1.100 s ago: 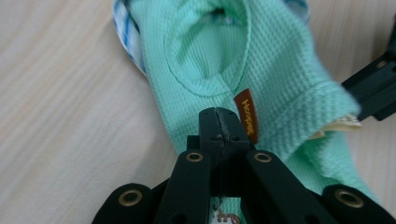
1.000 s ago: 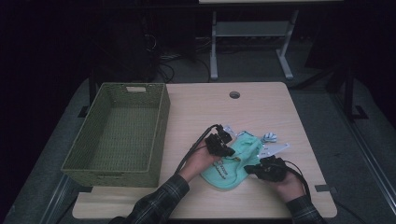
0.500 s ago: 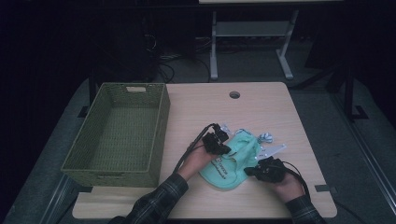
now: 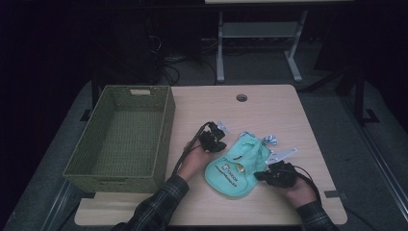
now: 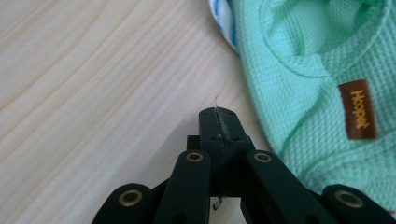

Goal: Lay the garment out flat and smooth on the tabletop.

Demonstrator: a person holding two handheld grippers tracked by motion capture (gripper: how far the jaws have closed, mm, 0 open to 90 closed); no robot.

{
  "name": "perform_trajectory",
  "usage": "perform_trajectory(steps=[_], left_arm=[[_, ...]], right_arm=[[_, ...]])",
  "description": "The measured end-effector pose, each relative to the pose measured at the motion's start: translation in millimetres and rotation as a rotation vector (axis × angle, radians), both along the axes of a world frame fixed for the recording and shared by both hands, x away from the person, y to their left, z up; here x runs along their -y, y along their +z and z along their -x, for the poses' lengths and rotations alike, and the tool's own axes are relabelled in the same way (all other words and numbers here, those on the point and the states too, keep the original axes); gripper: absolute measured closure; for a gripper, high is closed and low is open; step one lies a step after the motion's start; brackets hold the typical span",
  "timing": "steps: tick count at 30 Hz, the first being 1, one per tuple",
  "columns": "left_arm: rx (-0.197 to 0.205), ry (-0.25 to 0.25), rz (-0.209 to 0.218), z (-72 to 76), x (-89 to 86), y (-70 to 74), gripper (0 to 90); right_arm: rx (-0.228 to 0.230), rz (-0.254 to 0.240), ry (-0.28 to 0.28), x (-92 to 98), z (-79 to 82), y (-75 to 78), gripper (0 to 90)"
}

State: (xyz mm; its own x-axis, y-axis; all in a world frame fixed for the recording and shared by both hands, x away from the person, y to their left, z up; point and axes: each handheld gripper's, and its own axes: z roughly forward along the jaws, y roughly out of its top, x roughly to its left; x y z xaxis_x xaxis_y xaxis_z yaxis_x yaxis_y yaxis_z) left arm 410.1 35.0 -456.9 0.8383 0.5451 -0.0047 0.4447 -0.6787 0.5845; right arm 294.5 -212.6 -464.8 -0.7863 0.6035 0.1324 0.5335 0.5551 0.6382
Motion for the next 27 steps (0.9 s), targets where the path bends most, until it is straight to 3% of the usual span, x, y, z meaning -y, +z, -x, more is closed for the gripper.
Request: perform_trajectory(steps=[3,5,6,9,11,12,14,18,23,27], left_arm=[[-0.008,-0.002,0.004,-1.2,-1.2,0.5,89.6],[-0.035,-0.011,0.042,-1.4,-1.2,0.9,89.6],[-0.052,-0.028,0.073,-0.1,1.2,2.1,87.2],[-0.047,-0.042,0.075,1.9,4.6,4.0,81.7],[-0.048,-0.049,0.094,2.3,6.3,5.1,77.9],[-0.063,-0.041,0.129,2.4,7.2,5.4,75.9],[-0.071,-0.043,0.138,2.5,8.0,4.6,72.3],[-0.086,-0.063,0.129,2.8,11.0,0.4,70.7],[-0.093,-0.08,0.113,4.6,15.5,-2.9,84.2],[-0.055,-0.089,0.084,6.4,19.2,-1.0,89.5]], right_arm=[[-0.003,0.003,-0.007,1.8,-0.6,0.2,90.0],[0.004,0.0,-0.005,2.4,-1.3,-0.3,90.0],[0.002,0.005,-0.008,1.8,-0.8,0.2,90.0],[0.004,0.003,-0.007,1.7,-0.8,0.0,90.0],[0.0,0.002,-0.008,1.7,-0.6,0.3,90.0],[0.002,0.001,-0.009,1.4,-0.5,0.1,90.0],[0.003,0.002,-0.009,1.3,-0.4,0.2,90.0],[0.004,0.003,-0.009,1.2,-0.3,0.2,90.0],[0.012,0.006,-0.005,1.4,-0.4,-0.1,90.0],[0.018,0.011,-0.005,1.1,-0.2,-0.1,90.0]])
